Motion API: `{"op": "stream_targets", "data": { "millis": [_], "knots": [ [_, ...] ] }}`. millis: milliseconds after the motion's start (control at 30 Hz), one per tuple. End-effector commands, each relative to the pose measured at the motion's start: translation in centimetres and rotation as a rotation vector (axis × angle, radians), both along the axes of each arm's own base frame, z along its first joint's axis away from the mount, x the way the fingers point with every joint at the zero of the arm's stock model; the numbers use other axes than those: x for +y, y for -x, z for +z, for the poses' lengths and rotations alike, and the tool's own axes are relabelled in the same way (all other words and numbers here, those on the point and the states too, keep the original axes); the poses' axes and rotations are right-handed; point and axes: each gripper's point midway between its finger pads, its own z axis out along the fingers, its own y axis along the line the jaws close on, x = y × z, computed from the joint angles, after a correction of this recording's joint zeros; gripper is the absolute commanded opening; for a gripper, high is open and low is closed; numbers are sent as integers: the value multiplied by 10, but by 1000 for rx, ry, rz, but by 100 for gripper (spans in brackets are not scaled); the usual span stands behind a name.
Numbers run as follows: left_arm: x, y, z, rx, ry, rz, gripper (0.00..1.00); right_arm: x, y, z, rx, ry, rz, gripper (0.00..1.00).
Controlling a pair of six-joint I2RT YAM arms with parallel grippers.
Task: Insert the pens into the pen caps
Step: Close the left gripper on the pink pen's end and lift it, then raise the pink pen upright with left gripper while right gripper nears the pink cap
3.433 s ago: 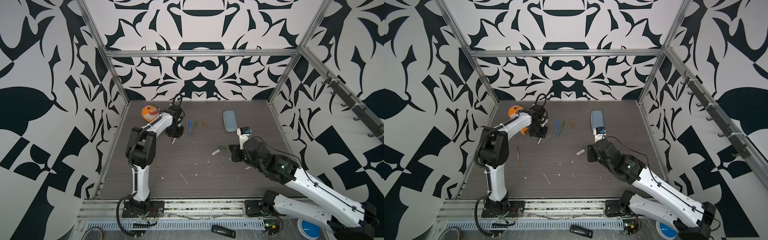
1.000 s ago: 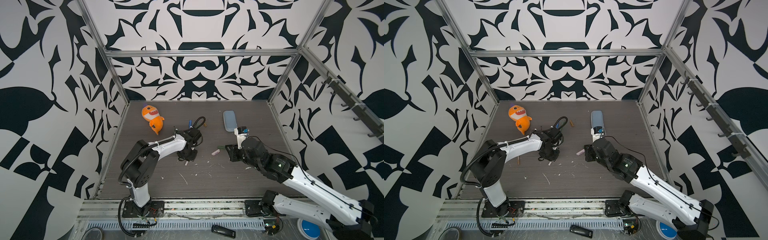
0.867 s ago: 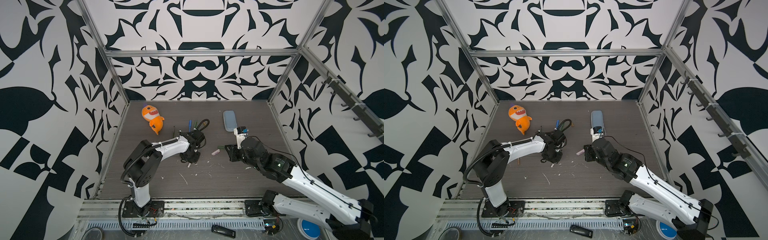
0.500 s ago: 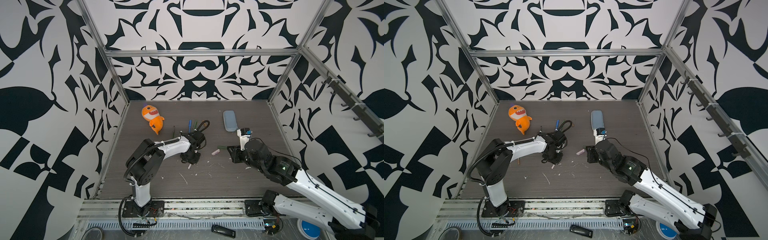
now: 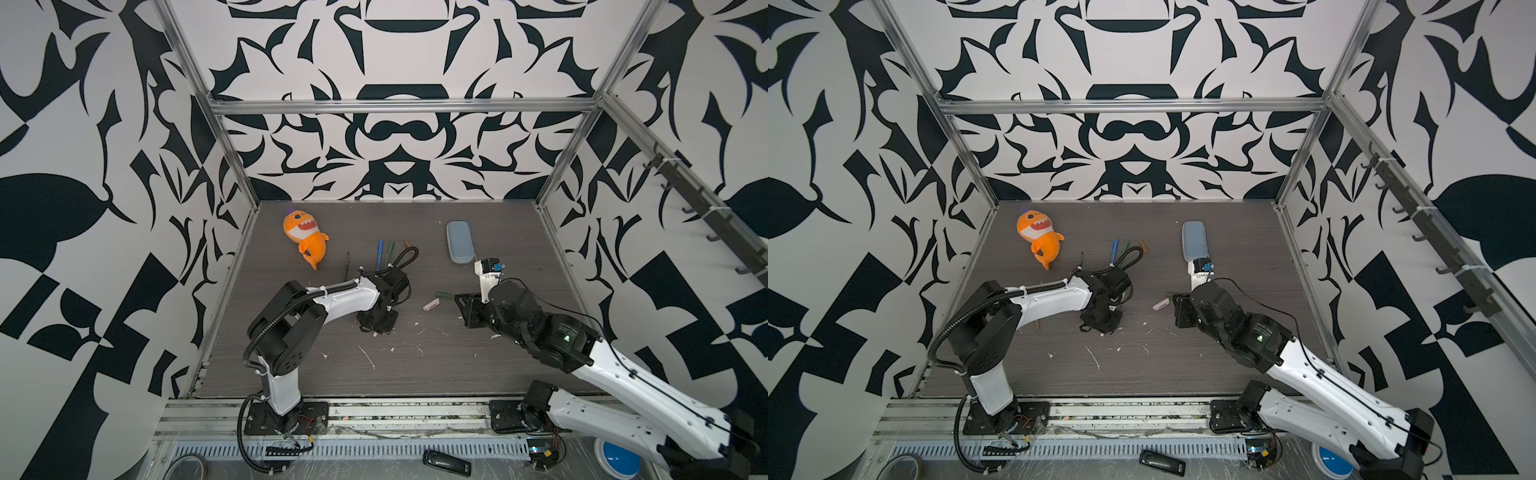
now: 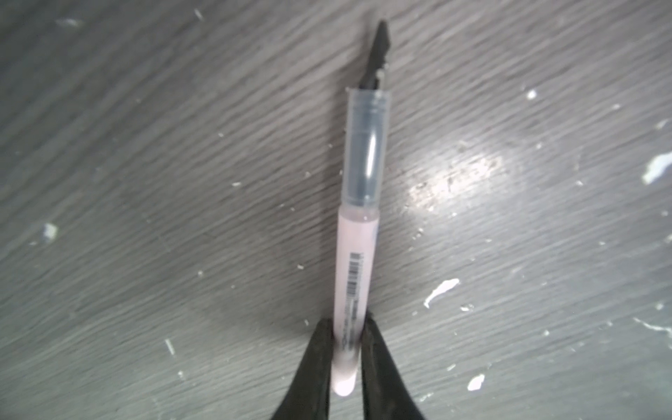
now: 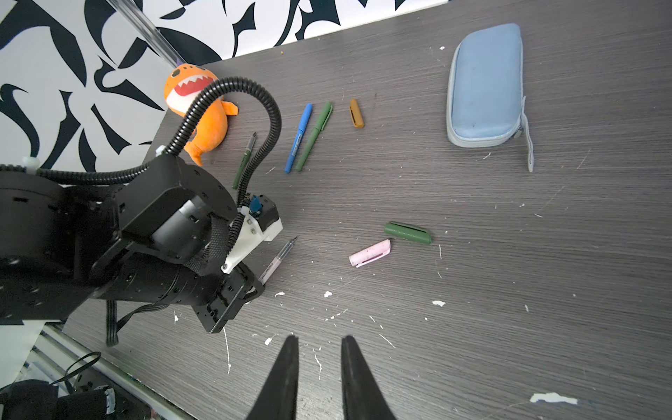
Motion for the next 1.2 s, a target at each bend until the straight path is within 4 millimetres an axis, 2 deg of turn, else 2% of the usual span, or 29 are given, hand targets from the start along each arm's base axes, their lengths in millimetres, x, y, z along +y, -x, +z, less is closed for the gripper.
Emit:
{"op": "stream_targets", "data": {
  "millis": [0,133,233,333,400,500,633,700,900,1167],
  "knots": [
    [19,22,-23,88,-93,9,16,-1,-3,7,-24,-22,-19,24],
    [16,19,-25,77,-78,16,7,-4,-2,7,-22,-22,-23,24],
    [1,12,-5,23,16,7,4,-5,0,5,-16,-24,-25,24],
    [-26,4,33,-73,217,-37,1,-4,-1,3,-9,-33,-28,25],
    [-44,-1,66,-165,379,-75,0,-1,-2,3,-4,-58,-35,25],
    [-63,2,113,-286,597,-160,0,16,-1,6,13,-120,15,29],
    [-72,13,160,-385,792,-239,0,41,-2,12,31,-173,94,38],
    [-74,22,177,-399,854,-273,0,57,-1,19,29,-219,154,45],
    [-72,29,185,-399,892,-288,0,80,-5,34,8,-279,224,52],
    [-73,35,190,-389,923,-303,0,97,-16,38,4,-292,241,52]
  ]
}}
